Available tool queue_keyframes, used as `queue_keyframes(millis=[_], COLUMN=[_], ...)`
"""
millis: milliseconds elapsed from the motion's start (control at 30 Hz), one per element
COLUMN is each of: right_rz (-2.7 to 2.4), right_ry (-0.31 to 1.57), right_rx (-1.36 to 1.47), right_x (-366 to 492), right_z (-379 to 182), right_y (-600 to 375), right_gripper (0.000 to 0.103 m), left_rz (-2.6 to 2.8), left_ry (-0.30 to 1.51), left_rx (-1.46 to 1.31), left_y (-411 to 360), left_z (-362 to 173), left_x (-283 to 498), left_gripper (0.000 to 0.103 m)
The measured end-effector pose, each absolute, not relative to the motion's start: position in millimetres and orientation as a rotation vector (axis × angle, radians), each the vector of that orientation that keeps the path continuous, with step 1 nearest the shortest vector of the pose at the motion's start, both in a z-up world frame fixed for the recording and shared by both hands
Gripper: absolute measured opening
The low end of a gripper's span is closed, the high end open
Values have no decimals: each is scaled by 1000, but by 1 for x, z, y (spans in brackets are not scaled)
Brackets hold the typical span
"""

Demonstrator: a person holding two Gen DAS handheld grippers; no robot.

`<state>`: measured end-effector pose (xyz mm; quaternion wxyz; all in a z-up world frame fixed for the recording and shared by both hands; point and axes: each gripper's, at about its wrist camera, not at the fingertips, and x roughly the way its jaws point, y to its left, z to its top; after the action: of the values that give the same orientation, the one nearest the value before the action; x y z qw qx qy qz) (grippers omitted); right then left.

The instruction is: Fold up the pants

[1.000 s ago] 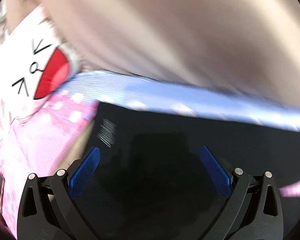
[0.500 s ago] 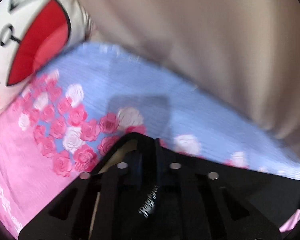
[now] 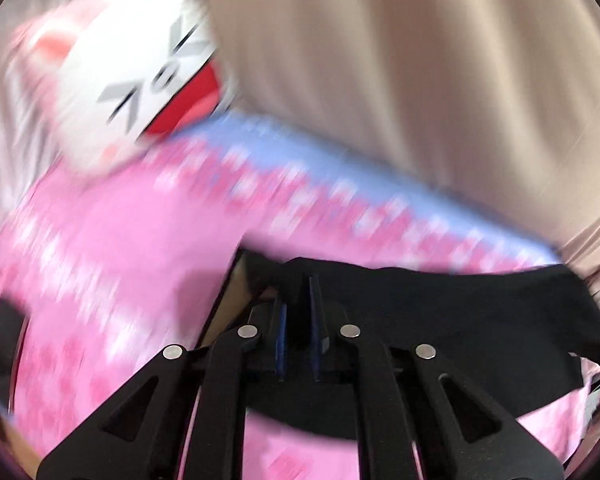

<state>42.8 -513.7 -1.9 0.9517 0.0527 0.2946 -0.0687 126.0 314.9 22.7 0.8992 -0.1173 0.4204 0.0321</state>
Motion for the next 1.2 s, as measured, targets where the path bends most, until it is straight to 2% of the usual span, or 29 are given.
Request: queue_keyframes(millis=[167, 200, 233, 267, 300, 367, 400, 467, 567, 633, 667, 700, 733, 767, 900, 967, 1067, 1167, 1200], right_rz=[-196, -207, -222, -238, -258, -276, -288, -283, -244, -208, -192, -179, -168, -163, -134, -192, -251, -201, -175], right_ry=[715, 715, 713, 706, 690, 655, 625, 576, 532, 528, 526, 524, 528, 532, 522, 563, 613, 569, 561], right_rx=[215, 233, 253, 258, 266, 301, 308, 314, 349, 363, 361, 356, 356, 357, 360, 344, 439, 521, 548], right_x=[1, -5, -15, -21, -33, -52, -66, -79, -83, -79, -77, -75, -74, -72, -80, -78, -75, -75, -73], right_z=[-63, -64, -66, -66, -64, -55, -45, -34, -31, -31, -32, -32, -32, -32, -26, -37, -50, -39, -37], right_y=[-534, -536, -539, -540, -542, -544, -537, -529, -519, -507, -501, -493, -488, -483, -467, -471, -493, -508, -511], right_gripper=[13, 15, 24, 30, 32, 40, 40, 42, 50, 50, 50, 50, 50, 50, 50, 62, 62, 62, 62], left_rz=[193, 205, 224, 241, 245, 246, 246, 216, 181, 172, 162, 146, 132, 114, 124, 190, 213, 316, 358], left_ry=[1019, 1014, 1003, 978, 956, 900, 885, 891, 930, 966, 983, 1023, 1037, 1028, 950, 1011, 1090, 1010, 953], left_rx=[-260, -274, -296, -321, -344, -433, -475, -555, -642, -683, -691, -679, -680, -683, -617, -571, -578, -427, -372], left_y=[334, 337, 340, 343, 344, 349, 348, 349, 344, 342, 342, 340, 341, 342, 350, 358, 354, 333, 325], left_z=[-44, -47, -46, -41, -35, -23, -20, -23, -38, -53, -60, -66, -68, -64, -31, -47, -72, -41, -22], left_x=[103, 98, 90, 81, 74, 58, 50, 50, 61, 76, 83, 93, 98, 100, 87, 88, 85, 68, 60], left_gripper=[18, 21, 26, 40, 63, 90, 90, 90, 90, 85, 59, 22, 9, 6, 7, 11, 11, 12, 18])
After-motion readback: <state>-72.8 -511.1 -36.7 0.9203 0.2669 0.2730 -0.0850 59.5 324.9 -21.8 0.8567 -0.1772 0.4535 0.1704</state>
